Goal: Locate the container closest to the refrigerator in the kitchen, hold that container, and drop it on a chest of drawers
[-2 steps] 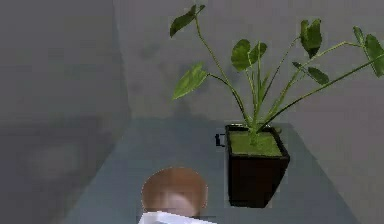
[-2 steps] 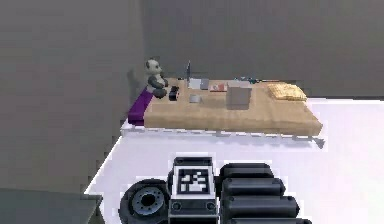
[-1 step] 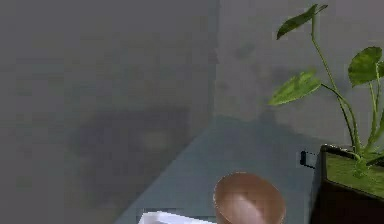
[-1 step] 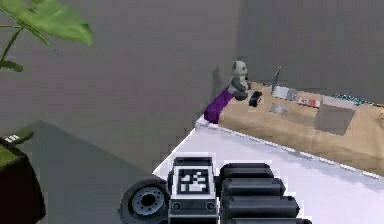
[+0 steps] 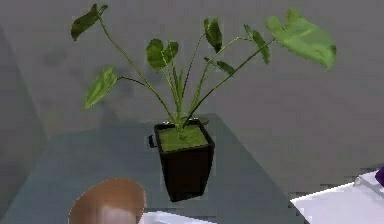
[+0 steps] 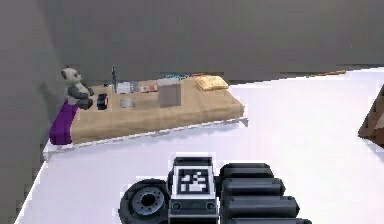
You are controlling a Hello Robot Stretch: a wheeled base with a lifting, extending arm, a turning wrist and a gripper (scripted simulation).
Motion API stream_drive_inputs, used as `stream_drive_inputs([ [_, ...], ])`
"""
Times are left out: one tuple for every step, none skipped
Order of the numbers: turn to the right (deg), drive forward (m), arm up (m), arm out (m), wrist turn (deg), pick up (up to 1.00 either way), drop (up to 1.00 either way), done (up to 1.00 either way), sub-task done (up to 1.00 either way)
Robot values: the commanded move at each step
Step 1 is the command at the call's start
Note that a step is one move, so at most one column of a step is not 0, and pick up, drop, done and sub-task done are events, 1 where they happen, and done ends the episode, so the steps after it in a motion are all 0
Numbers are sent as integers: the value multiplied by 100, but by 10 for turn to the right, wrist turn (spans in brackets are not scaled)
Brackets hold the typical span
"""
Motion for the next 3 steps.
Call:
stream_drive_inputs([
  [180, 0, 0, 0, 0, 0, 0, 0, 0],
  [-450, 0, 0, 0, 0, 0, 0, 0, 0],
  [-30, 0, 0, 0, 0, 0, 0, 0, 0],
])
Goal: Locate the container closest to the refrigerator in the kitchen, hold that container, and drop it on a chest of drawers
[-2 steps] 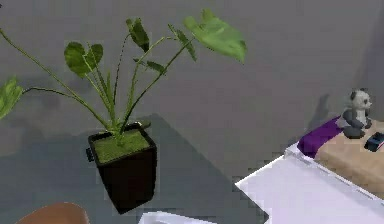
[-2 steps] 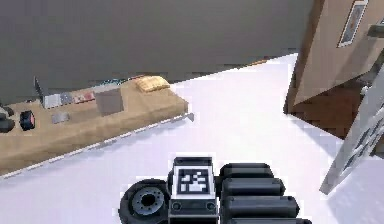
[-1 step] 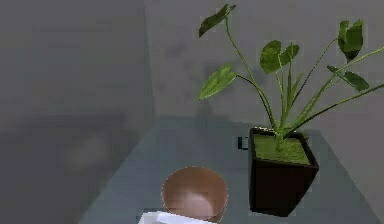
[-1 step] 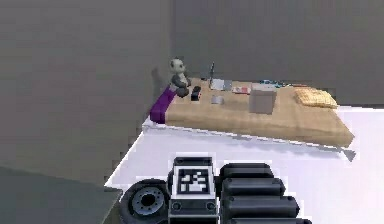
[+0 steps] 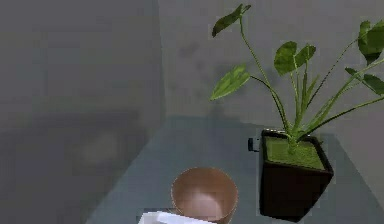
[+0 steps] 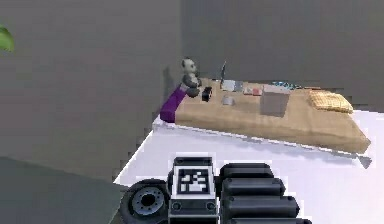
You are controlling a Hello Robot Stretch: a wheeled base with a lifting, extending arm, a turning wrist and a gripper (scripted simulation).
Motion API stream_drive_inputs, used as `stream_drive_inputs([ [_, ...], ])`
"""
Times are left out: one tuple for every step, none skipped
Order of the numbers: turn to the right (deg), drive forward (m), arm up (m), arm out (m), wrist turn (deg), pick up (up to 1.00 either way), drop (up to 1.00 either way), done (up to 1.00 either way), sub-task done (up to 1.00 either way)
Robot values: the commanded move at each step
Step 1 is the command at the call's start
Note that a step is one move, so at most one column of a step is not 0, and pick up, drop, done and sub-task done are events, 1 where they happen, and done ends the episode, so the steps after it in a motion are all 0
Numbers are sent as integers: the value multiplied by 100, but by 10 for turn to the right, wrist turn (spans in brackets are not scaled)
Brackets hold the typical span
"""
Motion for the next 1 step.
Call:
stream_drive_inputs([
  [420, 0, 0, 0, 0, 0, 0, 0, 0],
])
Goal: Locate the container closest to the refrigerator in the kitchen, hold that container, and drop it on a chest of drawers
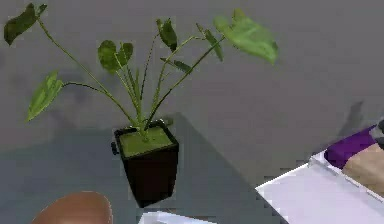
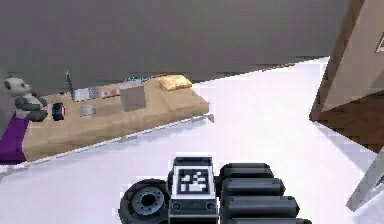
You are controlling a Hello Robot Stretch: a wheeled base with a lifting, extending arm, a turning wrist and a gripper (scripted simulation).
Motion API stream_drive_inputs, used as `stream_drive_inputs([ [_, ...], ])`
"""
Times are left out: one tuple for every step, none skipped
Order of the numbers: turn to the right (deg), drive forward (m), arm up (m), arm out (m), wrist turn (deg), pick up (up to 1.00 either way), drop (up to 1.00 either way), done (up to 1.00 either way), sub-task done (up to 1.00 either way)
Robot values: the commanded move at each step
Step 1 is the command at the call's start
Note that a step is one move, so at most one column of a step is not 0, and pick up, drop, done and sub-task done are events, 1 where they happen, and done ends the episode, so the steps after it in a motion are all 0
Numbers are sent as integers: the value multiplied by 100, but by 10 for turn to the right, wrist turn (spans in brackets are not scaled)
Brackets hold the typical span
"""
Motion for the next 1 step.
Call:
stream_drive_inputs([
  [450, 0, 0, 0, 0, 0, 0, 0, 0],
])
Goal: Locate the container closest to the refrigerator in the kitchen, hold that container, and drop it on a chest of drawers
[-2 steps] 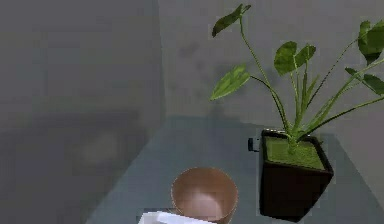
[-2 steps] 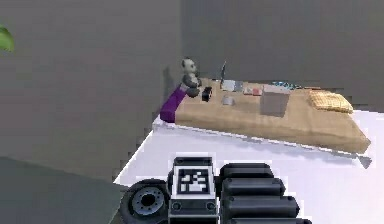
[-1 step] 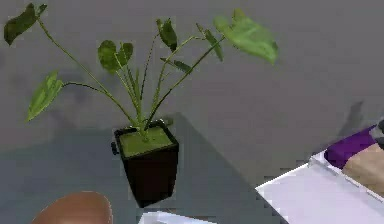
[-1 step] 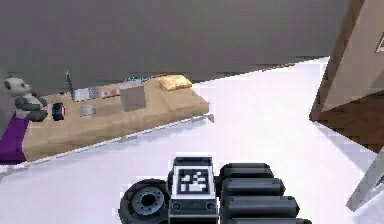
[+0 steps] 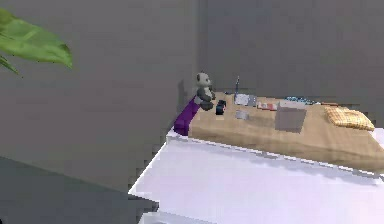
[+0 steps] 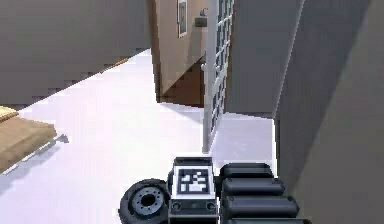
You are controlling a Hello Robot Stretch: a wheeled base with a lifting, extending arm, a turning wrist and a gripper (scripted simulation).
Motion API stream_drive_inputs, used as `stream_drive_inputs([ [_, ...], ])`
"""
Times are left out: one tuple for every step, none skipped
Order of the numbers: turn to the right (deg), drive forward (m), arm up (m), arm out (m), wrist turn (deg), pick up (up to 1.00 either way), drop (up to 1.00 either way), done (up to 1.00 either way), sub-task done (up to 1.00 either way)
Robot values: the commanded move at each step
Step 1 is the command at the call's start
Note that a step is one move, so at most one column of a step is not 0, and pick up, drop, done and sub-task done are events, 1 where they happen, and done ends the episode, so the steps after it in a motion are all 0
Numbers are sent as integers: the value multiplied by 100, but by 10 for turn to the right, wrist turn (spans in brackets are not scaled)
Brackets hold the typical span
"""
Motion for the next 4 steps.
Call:
stream_drive_inputs([
  [120, 0, 0, 0, 0, 0, 0, 0, 0],
  [0, 15, 0, 0, 0, 0, 0, 0, 0],
  [-450, 0, 0, 0, 0, 0, 0, 0, 0],
  [-450, 0, 0, 0, 0, 0, 0, 0, 0],
])
